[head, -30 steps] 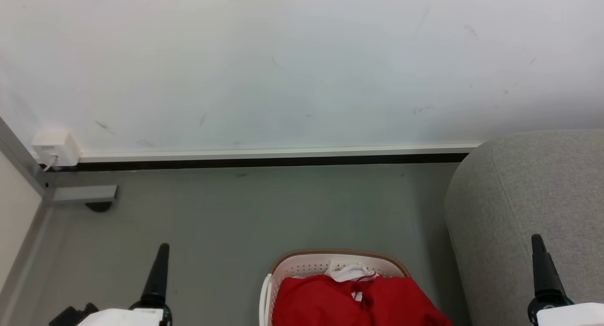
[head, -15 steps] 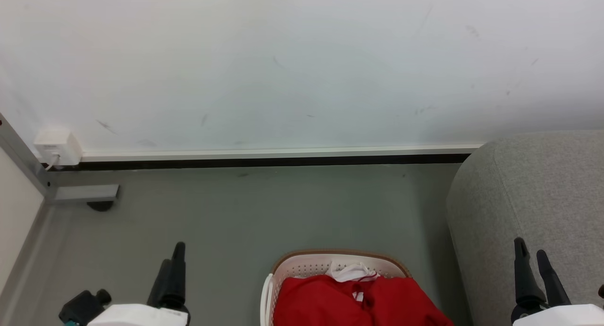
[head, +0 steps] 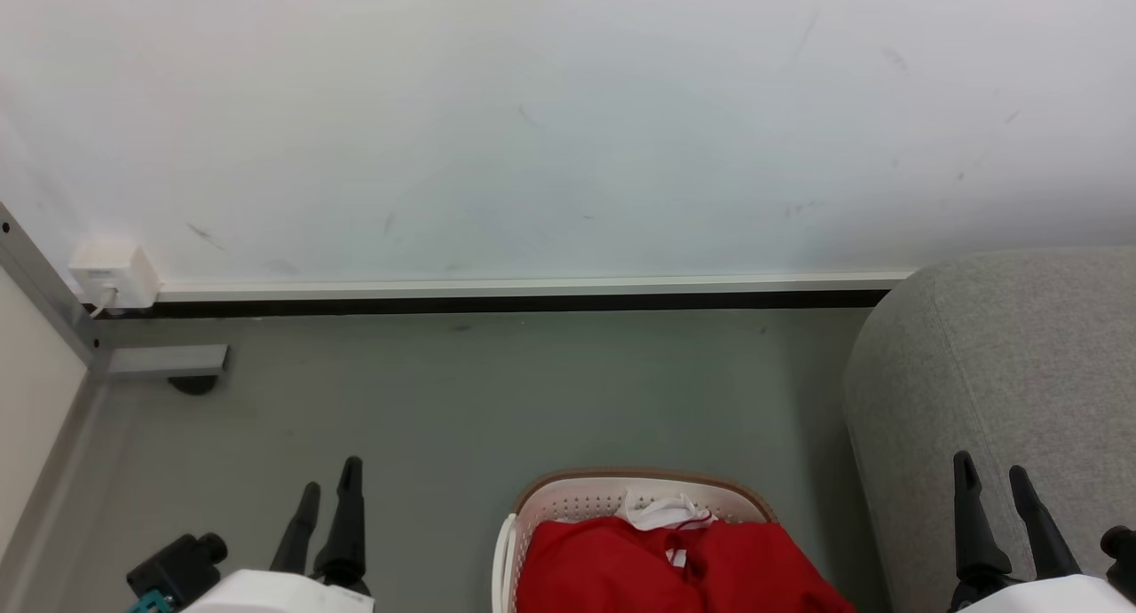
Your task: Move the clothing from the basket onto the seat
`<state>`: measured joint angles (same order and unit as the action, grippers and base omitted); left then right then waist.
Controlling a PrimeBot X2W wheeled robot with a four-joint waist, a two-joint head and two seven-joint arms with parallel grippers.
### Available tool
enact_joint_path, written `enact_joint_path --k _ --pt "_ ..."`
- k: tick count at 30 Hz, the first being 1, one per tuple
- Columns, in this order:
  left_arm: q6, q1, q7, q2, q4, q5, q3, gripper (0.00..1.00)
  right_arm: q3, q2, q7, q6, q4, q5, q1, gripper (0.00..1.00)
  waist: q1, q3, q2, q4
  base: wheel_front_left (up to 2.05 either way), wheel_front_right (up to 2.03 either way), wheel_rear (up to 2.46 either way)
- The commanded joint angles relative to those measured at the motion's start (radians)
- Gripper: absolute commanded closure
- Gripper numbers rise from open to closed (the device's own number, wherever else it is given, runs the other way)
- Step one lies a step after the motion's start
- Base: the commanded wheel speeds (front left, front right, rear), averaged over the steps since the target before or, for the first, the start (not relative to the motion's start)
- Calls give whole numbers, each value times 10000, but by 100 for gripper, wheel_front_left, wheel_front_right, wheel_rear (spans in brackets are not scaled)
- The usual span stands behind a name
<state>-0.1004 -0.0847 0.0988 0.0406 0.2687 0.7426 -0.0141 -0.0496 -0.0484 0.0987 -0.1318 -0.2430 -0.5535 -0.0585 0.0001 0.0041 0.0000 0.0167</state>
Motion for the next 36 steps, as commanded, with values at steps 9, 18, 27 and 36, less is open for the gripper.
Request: enact_joint_path --k 9,18,27,36 --pt "31 -113 348 97 -168 -1421 -29 0 9 -66 354 10 30 1307 -86 0 0 -11 0 36 0 0 0" --pt "-2 -111 588 104 -106 -2487 -51 0 3 -51 594 12 18 2363 -35 0 0 24 0 54 0 0 0" --pt "-38 -106 824 115 -93 -3525 16 0 -46 -40 825 13 -27 3221 5 0 0 27 0 63 0 0 0" --pt "-68 -86 1007 129 -31 -4445 30 0 -153 -30 1009 15 -130 3936 102 0 0 20 0 87 0 0 0"
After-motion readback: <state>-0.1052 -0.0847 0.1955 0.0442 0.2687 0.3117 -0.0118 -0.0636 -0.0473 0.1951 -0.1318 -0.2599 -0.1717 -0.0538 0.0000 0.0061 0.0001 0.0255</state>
